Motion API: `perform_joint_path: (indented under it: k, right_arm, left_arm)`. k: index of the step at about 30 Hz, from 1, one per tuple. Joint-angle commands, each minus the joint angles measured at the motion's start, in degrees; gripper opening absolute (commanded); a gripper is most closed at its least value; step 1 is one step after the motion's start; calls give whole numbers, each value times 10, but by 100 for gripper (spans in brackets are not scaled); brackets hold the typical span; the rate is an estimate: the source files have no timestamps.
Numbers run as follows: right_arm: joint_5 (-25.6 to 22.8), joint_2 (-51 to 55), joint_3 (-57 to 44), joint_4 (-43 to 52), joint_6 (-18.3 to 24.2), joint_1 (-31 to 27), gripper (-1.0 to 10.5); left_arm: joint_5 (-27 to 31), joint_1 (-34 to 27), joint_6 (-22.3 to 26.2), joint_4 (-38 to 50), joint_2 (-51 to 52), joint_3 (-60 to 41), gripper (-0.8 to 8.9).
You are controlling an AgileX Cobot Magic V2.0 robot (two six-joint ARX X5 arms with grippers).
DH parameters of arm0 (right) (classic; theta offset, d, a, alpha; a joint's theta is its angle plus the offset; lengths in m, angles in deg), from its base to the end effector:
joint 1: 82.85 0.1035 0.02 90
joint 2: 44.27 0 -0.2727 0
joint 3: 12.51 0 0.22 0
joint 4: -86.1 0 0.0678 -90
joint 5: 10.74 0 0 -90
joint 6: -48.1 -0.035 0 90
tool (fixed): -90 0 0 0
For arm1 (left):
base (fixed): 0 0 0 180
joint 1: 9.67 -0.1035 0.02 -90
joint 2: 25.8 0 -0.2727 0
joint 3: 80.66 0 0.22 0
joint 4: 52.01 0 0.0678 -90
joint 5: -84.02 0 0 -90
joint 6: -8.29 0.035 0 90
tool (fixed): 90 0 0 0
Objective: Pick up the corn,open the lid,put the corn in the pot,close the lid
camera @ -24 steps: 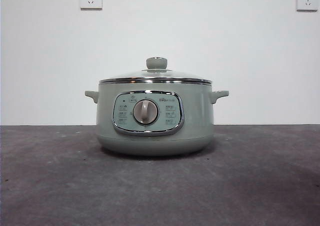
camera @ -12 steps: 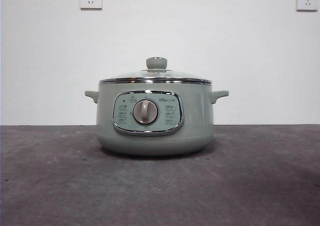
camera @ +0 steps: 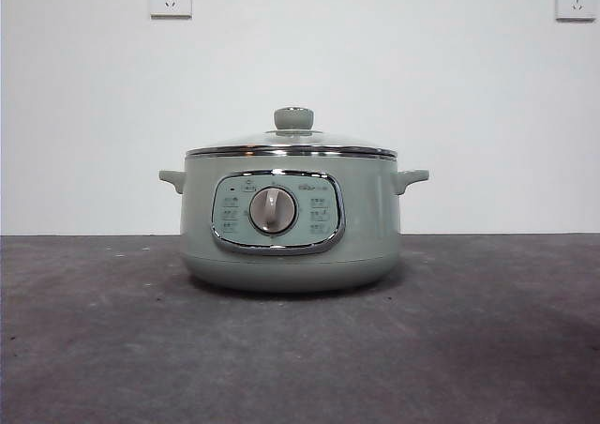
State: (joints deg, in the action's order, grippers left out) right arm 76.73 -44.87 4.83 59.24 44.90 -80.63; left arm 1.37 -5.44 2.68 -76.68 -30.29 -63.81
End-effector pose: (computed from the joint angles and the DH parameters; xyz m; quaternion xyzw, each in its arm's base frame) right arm 0.0592 0.0007 0.1517 0.0242 0.0880 -0.0052 0.9958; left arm 0.0634 -0.0002 0.1501 -0.0378 0.1052 0.0323 0.9932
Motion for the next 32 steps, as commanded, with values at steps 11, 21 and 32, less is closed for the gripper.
perform_joint_path:
  k: [11,21,32]
  right_arm:
    - [1,1,-6,3,2,0,-16]
    - [1,1,-6,3,2,0,-16]
    - [1,1,-6,3,2,0,-16]
  left_arm:
    - [-3,-28,5,-2,1,-5,-2]
    - [-20,-46,59,-4,1,-5,-2]
    - [-17,-46,93,-3,1,-5,-2]
